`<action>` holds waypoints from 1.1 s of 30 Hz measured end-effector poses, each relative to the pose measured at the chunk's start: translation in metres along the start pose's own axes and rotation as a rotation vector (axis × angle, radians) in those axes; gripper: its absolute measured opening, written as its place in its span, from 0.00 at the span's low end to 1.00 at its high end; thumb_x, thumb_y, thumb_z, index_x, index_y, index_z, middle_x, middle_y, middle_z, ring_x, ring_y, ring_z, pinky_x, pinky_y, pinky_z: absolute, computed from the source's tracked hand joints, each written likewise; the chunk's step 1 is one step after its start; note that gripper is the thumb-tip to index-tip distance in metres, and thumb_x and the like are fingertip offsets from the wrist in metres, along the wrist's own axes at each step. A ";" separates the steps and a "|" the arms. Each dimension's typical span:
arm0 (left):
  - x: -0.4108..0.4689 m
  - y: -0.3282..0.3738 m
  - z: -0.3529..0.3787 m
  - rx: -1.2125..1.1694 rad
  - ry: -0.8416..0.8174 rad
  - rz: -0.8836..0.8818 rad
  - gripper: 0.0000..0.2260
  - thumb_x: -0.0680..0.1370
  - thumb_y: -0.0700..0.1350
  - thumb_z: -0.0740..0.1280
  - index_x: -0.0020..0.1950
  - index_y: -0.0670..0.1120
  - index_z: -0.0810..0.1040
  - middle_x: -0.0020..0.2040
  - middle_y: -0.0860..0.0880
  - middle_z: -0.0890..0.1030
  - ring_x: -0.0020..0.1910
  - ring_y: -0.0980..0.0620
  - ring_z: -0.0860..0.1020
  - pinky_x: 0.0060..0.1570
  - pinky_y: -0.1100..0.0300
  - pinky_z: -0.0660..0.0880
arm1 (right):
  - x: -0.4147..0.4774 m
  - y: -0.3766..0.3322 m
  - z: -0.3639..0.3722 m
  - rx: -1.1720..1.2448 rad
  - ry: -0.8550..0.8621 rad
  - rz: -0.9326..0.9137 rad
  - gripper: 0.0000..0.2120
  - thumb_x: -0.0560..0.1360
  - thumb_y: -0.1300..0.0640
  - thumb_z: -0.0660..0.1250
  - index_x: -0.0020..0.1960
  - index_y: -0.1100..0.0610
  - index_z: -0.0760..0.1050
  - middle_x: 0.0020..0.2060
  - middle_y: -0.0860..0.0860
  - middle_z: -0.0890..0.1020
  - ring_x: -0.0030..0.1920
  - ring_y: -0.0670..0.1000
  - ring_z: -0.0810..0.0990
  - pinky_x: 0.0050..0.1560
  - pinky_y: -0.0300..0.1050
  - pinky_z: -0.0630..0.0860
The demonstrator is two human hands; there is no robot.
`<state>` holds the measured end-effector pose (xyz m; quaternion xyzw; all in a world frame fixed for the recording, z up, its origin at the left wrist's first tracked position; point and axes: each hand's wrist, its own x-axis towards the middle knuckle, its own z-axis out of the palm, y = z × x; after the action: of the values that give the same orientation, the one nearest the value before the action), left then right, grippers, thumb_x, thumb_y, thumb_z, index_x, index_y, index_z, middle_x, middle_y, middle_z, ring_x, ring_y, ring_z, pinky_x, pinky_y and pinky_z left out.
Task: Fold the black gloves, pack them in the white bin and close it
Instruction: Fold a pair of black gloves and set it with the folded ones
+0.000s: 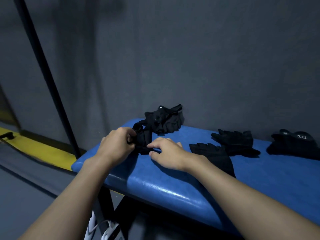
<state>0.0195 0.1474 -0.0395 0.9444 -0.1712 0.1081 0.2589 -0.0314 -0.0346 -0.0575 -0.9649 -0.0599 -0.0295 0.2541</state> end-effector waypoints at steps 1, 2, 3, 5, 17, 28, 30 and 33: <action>0.000 0.000 0.000 -0.010 0.014 0.004 0.14 0.73 0.42 0.71 0.58 0.51 0.80 0.44 0.54 0.80 0.53 0.46 0.80 0.55 0.46 0.76 | 0.000 0.000 0.000 -0.004 0.000 -0.002 0.19 0.81 0.49 0.59 0.71 0.47 0.71 0.69 0.43 0.71 0.72 0.48 0.63 0.67 0.50 0.53; 0.001 0.000 0.001 -0.013 0.024 0.007 0.14 0.73 0.43 0.72 0.58 0.51 0.80 0.43 0.55 0.80 0.52 0.46 0.80 0.55 0.46 0.76 | -0.001 0.000 0.000 -0.012 0.002 -0.011 0.18 0.81 0.49 0.59 0.70 0.48 0.72 0.69 0.43 0.71 0.71 0.47 0.64 0.66 0.49 0.53; 0.001 0.000 0.001 -0.018 0.033 0.008 0.14 0.73 0.44 0.72 0.59 0.51 0.81 0.42 0.55 0.80 0.52 0.46 0.80 0.55 0.46 0.76 | -0.002 0.000 0.000 -0.024 0.009 -0.022 0.18 0.81 0.49 0.59 0.69 0.49 0.73 0.68 0.42 0.72 0.70 0.47 0.64 0.64 0.48 0.53; 0.000 -0.001 0.001 -0.035 0.043 0.009 0.12 0.74 0.45 0.72 0.57 0.51 0.82 0.41 0.54 0.81 0.50 0.46 0.80 0.54 0.47 0.77 | -0.003 0.000 0.000 -0.053 0.025 -0.044 0.17 0.81 0.49 0.59 0.67 0.50 0.75 0.66 0.42 0.73 0.69 0.47 0.66 0.62 0.47 0.53; -0.002 0.018 -0.002 -0.325 0.271 0.031 0.05 0.75 0.44 0.70 0.39 0.51 0.79 0.40 0.53 0.80 0.41 0.56 0.79 0.39 0.61 0.71 | -0.008 -0.005 -0.005 0.033 0.185 -0.054 0.24 0.76 0.43 0.67 0.71 0.47 0.69 0.66 0.41 0.72 0.67 0.45 0.69 0.62 0.44 0.56; -0.006 0.052 -0.010 -0.840 0.233 0.072 0.05 0.77 0.38 0.71 0.41 0.42 0.82 0.34 0.51 0.82 0.28 0.61 0.76 0.30 0.68 0.72 | -0.001 -0.011 -0.016 0.495 0.454 -0.089 0.08 0.74 0.59 0.70 0.54 0.54 0.82 0.43 0.46 0.85 0.45 0.42 0.81 0.48 0.34 0.73; -0.007 0.055 -0.010 -0.868 0.242 0.084 0.05 0.77 0.39 0.71 0.41 0.44 0.82 0.34 0.52 0.81 0.28 0.62 0.75 0.31 0.68 0.73 | -0.003 -0.011 -0.021 0.589 0.491 -0.086 0.06 0.76 0.64 0.68 0.49 0.56 0.83 0.40 0.48 0.85 0.43 0.44 0.83 0.47 0.38 0.77; -0.007 0.059 -0.011 -0.933 0.253 0.092 0.06 0.78 0.38 0.69 0.44 0.47 0.82 0.37 0.52 0.82 0.31 0.61 0.76 0.34 0.69 0.74 | -0.007 -0.011 -0.030 0.688 0.522 -0.071 0.06 0.77 0.64 0.67 0.46 0.59 0.82 0.41 0.54 0.86 0.43 0.49 0.84 0.50 0.46 0.80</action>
<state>-0.0105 0.1073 -0.0061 0.6984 -0.2101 0.1450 0.6686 -0.0401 -0.0403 -0.0266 -0.7814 -0.0329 -0.2597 0.5665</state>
